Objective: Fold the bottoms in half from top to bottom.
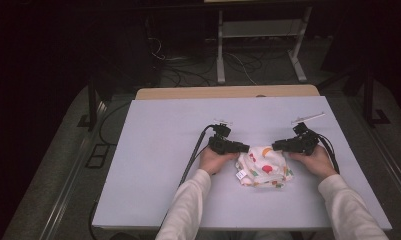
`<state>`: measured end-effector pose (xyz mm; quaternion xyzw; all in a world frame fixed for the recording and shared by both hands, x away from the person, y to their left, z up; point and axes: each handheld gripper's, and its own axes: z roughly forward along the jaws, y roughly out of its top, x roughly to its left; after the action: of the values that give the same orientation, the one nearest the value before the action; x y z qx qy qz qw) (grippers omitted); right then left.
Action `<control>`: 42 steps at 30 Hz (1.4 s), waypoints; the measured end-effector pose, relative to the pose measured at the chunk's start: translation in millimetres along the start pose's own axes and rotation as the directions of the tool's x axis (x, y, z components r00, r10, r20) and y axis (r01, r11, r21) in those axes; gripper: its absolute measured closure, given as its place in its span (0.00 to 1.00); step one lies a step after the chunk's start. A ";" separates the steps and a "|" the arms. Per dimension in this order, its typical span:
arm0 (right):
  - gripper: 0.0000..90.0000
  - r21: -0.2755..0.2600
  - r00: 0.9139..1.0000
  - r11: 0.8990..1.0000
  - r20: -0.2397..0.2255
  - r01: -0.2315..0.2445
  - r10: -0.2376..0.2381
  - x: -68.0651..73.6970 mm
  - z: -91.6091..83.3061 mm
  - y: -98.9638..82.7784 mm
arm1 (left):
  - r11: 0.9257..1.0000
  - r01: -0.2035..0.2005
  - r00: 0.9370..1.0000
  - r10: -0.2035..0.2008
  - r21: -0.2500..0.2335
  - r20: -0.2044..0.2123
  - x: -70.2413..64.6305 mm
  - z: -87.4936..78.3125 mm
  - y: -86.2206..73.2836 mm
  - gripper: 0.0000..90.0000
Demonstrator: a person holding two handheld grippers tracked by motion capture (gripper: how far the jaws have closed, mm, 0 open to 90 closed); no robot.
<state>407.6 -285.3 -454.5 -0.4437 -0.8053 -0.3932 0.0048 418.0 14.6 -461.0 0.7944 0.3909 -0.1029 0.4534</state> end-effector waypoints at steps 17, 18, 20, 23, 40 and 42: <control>0.95 -0.017 0.999 0.999 0.020 -0.032 0.033 6.8 -9.6 2.7 | 0.996 -0.086 0.995 0.086 0.004 -0.053 -14.1 -11.5 4.3 0.92; 0.95 -0.021 0.999 0.999 0.019 -0.031 0.031 7.5 -10.2 3.2 | 0.996 -0.091 0.994 0.091 0.003 -0.053 -14.9 -13.2 4.7 0.92; 0.95 -0.025 0.999 0.999 0.013 -0.033 0.033 9.2 -10.9 4.5 | 0.995 -0.101 0.993 0.102 0.009 -0.056 -15.7 -16.8 5.4 0.92; 0.95 -0.024 1.000 0.999 0.012 -0.020 0.020 13.1 -9.8 6.9 | 0.993 -0.116 0.991 0.117 0.016 -0.066 -16.6 -21.9 6.3 0.92; 0.95 -0.015 1.000 1.000 -0.004 0.027 -0.027 36.6 9.2 27.7 | 0.994 -0.106 0.987 0.107 0.014 -0.120 -0.8 -50.0 -0.1 0.92; 0.95 -0.017 1.000 0.999 -0.009 0.028 -0.029 39.3 10.5 30.0 | 0.995 -0.104 0.987 0.104 0.011 -0.125 2.1 -53.5 -0.7 0.92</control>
<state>409.0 -241.8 -428.9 -0.4304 -0.8082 -0.4019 -0.0009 408.6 58.8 -432.1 0.8196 0.3763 -0.0299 0.4310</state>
